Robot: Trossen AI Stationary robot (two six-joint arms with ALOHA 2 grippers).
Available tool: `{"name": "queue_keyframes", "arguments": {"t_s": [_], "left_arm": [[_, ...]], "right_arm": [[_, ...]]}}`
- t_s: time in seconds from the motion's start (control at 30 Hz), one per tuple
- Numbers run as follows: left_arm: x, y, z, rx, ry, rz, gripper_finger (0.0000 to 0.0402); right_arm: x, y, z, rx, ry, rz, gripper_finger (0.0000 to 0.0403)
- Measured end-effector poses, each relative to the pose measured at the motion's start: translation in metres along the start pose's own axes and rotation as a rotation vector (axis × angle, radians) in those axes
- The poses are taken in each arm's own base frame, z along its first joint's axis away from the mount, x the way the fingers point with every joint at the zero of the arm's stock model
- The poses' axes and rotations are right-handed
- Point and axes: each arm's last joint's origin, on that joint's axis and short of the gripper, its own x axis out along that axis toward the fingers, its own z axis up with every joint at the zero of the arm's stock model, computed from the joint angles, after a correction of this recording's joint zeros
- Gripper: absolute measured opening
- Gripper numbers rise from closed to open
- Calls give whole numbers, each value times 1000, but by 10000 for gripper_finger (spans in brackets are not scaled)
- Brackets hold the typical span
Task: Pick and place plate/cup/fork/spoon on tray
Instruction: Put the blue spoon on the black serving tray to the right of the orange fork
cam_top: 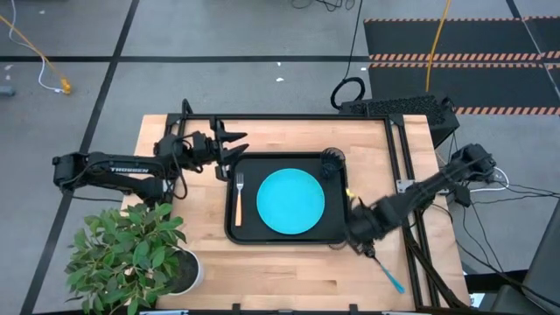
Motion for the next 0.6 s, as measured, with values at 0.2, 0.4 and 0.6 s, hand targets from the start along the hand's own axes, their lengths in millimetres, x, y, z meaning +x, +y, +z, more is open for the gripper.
{"name": "queue_keyframes", "arguments": {"t_s": [0.2, 0.4, 0.6], "left_arm": [[0, -3, -2, -48, 14, -79, 149], [0, -4, -5, -83, 52, -100, 149], [-1, -4, -10, -77, 96, -103, 149]], "right_arm": [[18, 5, -37, 149, 10, 25, 151], [33, -1, -63, 245, -12, 16, 151], [51, 3, -71, 185, -42, 55, 151]]}}
